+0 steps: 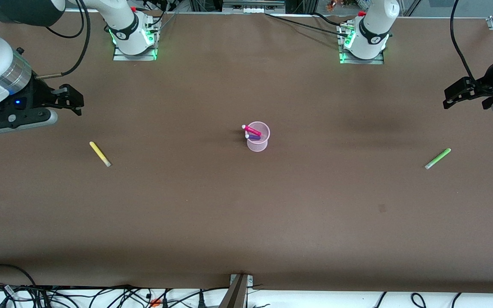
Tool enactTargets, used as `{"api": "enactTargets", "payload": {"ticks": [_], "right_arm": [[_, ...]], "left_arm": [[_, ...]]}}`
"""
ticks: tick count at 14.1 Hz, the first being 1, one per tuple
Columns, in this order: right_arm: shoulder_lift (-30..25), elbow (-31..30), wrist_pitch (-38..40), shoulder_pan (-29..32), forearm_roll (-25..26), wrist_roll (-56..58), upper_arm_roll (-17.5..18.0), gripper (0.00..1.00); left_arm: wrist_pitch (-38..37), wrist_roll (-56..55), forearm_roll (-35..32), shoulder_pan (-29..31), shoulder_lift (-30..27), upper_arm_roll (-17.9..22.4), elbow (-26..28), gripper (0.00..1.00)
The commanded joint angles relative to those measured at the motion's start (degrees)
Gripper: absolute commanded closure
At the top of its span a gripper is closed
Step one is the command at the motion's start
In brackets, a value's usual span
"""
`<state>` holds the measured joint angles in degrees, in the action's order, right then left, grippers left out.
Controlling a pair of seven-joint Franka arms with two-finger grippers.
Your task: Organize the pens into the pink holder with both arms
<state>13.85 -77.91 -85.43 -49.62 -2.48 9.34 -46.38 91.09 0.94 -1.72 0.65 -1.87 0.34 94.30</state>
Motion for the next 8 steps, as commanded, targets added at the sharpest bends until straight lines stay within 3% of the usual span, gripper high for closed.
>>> {"api": "enactTargets", "payload": {"ticks": [1, 5, 6, 8], "right_arm": [[-0.8, -1.0, -1.5, 1.5, -1.5, -0.6, -0.1, 0.01], [-0.8, -0.8, -0.9, 6.6, -1.5, -1.5, 3.9, 0.01], [-0.8, -0.8, -0.5, 10.6, -1.4, -3.2, 8.1, 0.01], [-1.9, -0.8, -0.2, 22.9, -1.4, -6.0, 21.3, 0.0]], "left_arm": [[-0.8, -0.3, -0.5, 0.1, -0.3, -0.6, -0.4, 0.0], [-0.5, -0.2, -0.1, 0.1, 0.0, -0.6, -0.6, 0.0], [-0.6, -0.2, -0.1, 0.1, 0.0, -0.6, -0.8, 0.0], [-0.7, -0.2, -0.1, -0.2, 0.0, -0.6, -0.8, 0.0]]}}
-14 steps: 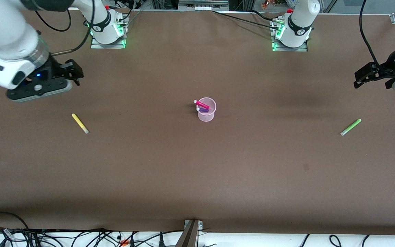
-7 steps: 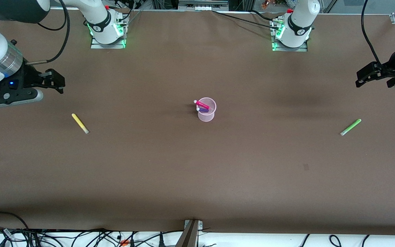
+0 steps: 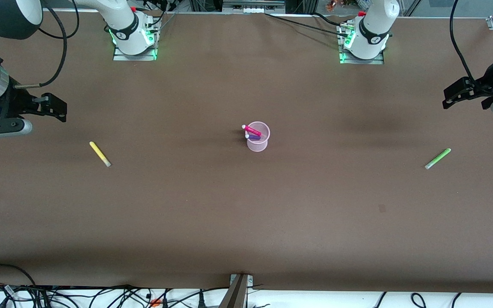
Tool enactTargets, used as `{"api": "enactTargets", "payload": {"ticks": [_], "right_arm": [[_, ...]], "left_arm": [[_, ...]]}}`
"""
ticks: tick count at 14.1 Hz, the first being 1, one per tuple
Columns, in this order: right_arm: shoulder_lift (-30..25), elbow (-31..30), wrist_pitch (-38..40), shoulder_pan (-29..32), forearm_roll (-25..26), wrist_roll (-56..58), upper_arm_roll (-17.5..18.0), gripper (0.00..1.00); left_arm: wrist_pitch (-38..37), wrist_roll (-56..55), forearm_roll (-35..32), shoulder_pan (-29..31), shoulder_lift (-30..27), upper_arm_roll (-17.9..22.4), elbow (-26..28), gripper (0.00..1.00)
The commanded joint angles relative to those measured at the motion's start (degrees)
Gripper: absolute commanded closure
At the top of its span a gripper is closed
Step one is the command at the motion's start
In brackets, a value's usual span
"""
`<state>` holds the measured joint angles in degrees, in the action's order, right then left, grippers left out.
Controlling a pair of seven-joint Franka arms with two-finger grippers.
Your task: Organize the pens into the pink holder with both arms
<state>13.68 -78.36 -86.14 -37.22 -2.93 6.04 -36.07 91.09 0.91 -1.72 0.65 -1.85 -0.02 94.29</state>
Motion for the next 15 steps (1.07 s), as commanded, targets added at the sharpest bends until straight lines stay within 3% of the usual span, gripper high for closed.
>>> {"api": "enactTargets", "payload": {"ticks": [1, 3, 5, 8, 10, 13, 15], "right_arm": [[-1.7, -0.5, 0.5, 16.5, -0.9, -3.8, 17.0, 0.0], [-1.8, -1.2, 0.3, 23.1, -1.0, -4.6, 22.8, 0.0], [-3.6, -5.5, -2.2, 26.2, -1.0, -4.7, 25.2, 0.0], [-11.2, -19.6, -13.8, 27.2, -0.5, -4.5, 26.3, 0.0], [-11.0, -19.3, -14.2, 28.5, 0.5, -4.0, 27.1, 0.0], [-10.9, -18.5, -14.1, 36.1, 4.6, -4.0, 36.3, 0.0], [-10.9, -18.4, -14.2, 36.1, 4.5, -4.5, 36.5, 0.0]], "left_arm": [[-0.7, -0.2, -0.1, -0.5, 0.0, -0.2, -0.9, 0.0], [-0.7, -0.2, -0.2, -0.6, 0.0, -0.3, -1.1, 0.0], [-0.7, -0.2, -0.2, -0.6, 0.0, -0.3, -1.1, 0.0], [-0.7, -0.2, -0.5, -0.6, 0.0, -1.3, -1.2, 0.0], [-0.7, -0.2, -0.6, -0.6, 0.0, -1.4, -1.3, 0.0], [-0.7, -0.2, -0.5, -0.6, 0.0, -1.5, -1.3, 0.0], [-0.7, -0.2, -0.6, -0.6, 0.0, -1.4, -1.3, 0.0]]}}
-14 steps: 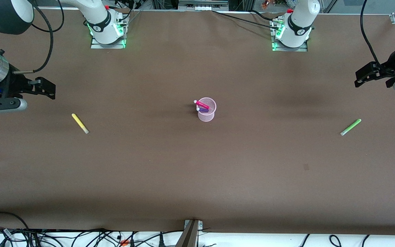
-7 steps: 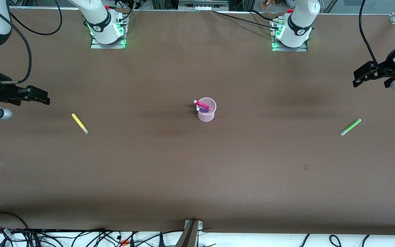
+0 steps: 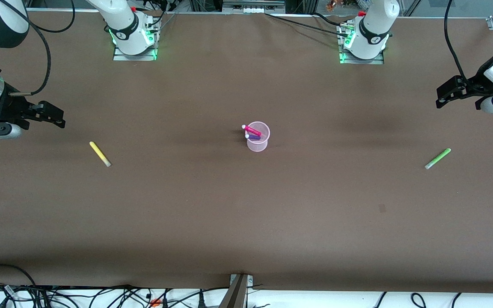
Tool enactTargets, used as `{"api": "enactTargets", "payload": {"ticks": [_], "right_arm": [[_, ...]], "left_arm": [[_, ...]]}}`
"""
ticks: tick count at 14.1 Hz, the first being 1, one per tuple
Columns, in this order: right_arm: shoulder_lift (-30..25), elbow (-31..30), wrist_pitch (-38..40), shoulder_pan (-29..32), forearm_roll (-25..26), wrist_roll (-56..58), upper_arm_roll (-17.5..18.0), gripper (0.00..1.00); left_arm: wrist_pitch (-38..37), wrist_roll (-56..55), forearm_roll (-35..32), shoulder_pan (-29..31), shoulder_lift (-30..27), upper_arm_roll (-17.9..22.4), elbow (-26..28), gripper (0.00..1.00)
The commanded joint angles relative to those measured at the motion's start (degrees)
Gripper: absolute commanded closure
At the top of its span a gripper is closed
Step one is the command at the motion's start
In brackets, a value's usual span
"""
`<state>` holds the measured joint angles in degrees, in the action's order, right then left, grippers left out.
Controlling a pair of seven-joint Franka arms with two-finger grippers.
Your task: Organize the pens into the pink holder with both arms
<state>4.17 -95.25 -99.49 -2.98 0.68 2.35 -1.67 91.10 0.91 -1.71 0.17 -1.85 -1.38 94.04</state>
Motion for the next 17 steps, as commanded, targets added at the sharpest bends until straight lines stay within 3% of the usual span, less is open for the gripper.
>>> {"api": "enactTargets", "payload": {"ticks": [1, 17], "right_arm": [[-1.4, -1.5, -1.1, 1.8, 0.8, -0.9, 2.1, 0.0], [-0.6, 0.1, -1.0, 1.8, 0.0, -1.4, 2.4, 0.0]], "left_arm": [[-0.7, -0.2, -0.6, -0.2, 0.0, 0.0, -1.0, 0.0], [-0.8, 0.3, -0.6, -0.2, 0.2, -1.2, -1.0, 0.0]]}}
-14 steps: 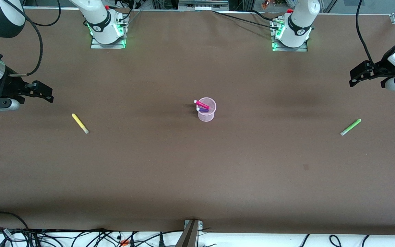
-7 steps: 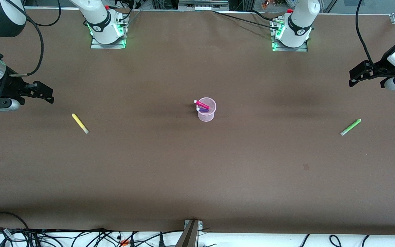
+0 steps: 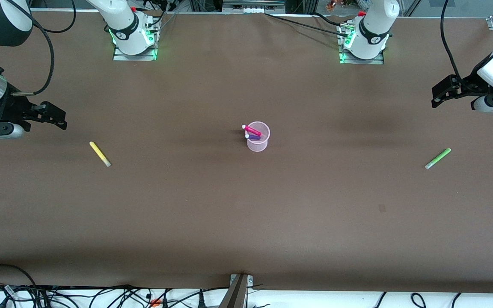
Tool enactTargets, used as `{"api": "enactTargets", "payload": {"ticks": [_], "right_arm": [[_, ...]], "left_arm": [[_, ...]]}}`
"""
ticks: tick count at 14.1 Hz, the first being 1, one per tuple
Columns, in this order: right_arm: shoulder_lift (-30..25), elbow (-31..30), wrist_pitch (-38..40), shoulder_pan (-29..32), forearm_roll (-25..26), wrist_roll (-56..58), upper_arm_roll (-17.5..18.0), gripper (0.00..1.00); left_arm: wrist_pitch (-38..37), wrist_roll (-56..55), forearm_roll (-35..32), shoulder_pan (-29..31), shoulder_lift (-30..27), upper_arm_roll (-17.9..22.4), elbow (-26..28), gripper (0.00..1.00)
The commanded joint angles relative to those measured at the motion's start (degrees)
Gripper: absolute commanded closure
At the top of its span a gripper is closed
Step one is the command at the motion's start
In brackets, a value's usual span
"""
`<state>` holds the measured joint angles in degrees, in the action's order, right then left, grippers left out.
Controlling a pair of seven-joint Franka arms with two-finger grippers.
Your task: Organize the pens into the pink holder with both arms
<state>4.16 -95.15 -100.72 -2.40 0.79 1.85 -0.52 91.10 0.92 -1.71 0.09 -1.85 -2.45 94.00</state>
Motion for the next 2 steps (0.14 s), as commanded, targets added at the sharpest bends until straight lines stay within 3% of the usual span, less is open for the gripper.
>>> {"api": "enactTargets", "payload": {"ticks": [1, 2], "right_arm": [[-0.6, 0.0, 0.2, 1.2, -0.1, -0.8, 1.2, 0.0], [-0.6, 0.0, 0.1, 1.2, 0.0, -0.8, 1.2, 0.0]], "left_arm": [[-0.8, 0.3, -0.6, -0.1, 0.2, -0.1, -1.0, 0.0], [-0.8, 0.3, -0.6, -0.1, 0.3, -0.1, -1.0, 0.0]]}}
